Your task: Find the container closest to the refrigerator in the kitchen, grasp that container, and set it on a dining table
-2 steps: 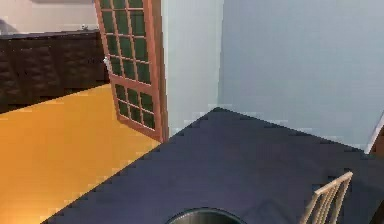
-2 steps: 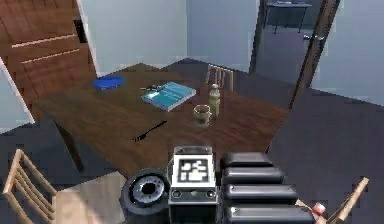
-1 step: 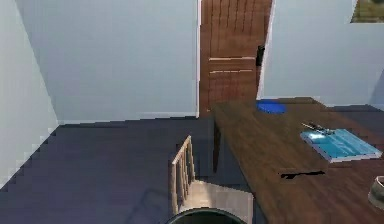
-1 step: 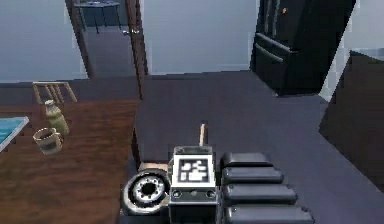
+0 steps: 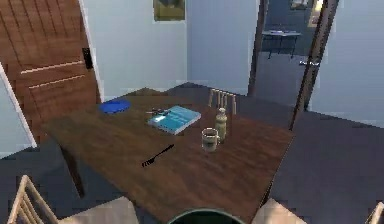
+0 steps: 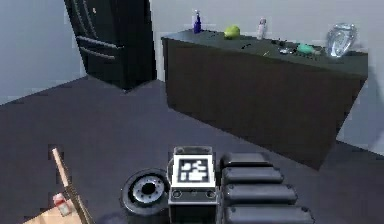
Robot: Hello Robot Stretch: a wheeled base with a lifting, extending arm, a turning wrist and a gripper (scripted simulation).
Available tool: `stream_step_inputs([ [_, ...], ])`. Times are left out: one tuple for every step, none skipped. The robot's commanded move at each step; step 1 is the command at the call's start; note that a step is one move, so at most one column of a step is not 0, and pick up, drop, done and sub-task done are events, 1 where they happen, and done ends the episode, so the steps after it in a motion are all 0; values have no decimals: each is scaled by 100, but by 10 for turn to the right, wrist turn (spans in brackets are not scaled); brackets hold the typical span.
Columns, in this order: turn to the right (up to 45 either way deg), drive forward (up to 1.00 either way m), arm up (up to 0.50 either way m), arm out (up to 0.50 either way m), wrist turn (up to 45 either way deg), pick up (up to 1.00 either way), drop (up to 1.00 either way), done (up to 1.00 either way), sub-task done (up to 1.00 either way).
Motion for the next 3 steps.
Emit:
stream_step_inputs([
  [360, 0, 0, 0, 0, 0, 0, 0, 0],
  [0, 20, 0, 0, 0, 0, 0, 0, 0],
  [-450, 0, 0, 0, 0, 0, 0, 0, 0],
])
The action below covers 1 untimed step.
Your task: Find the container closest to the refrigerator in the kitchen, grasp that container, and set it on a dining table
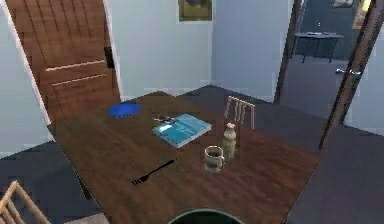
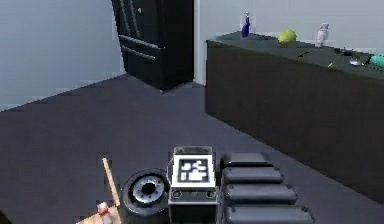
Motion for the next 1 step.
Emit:
stream_step_inputs([
  [-450, 0, 0, 0, 0, 0, 0, 0, 0],
])
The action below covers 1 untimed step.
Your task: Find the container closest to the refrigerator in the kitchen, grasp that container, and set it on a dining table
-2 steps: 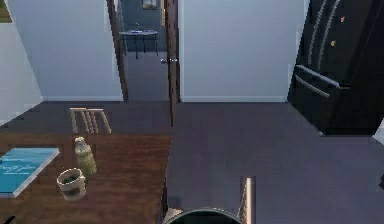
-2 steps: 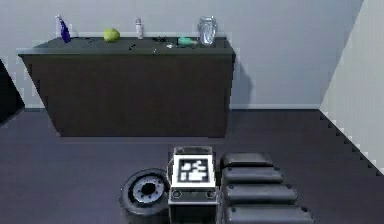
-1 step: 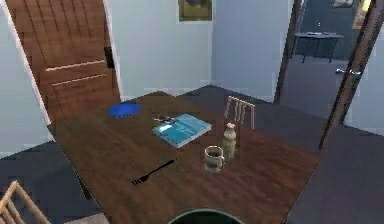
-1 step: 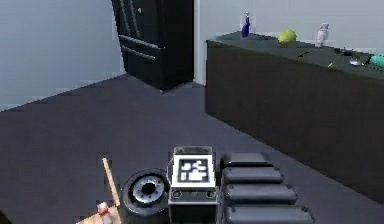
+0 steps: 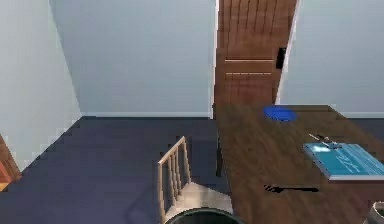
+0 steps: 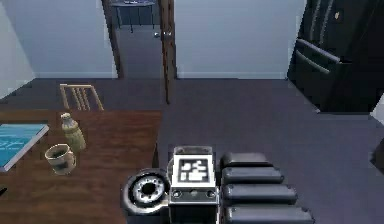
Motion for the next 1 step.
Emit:
stream_step_inputs([
  [-390, 0, 0, 0, 0, 0, 0, 0, 0],
])
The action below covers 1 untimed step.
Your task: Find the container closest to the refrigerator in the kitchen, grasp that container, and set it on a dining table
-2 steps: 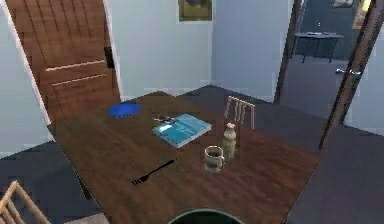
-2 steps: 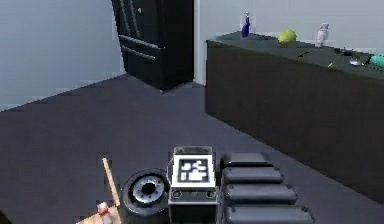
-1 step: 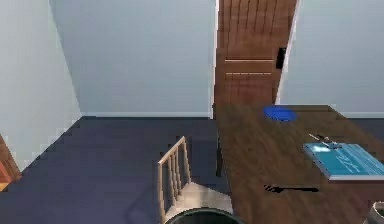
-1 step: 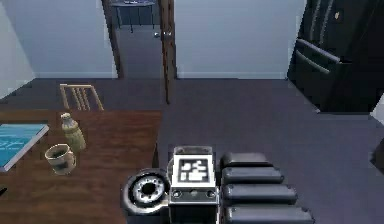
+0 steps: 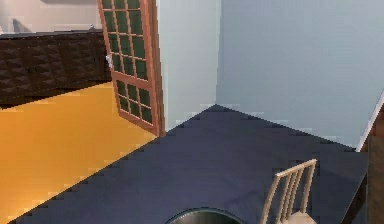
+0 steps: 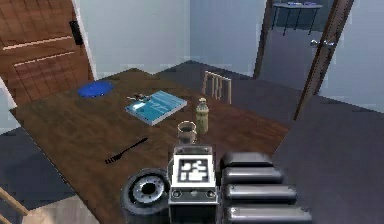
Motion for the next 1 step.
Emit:
stream_step_inputs([
  [0, 0, 0, 48, 0, 0, 0, 0, 0],
])
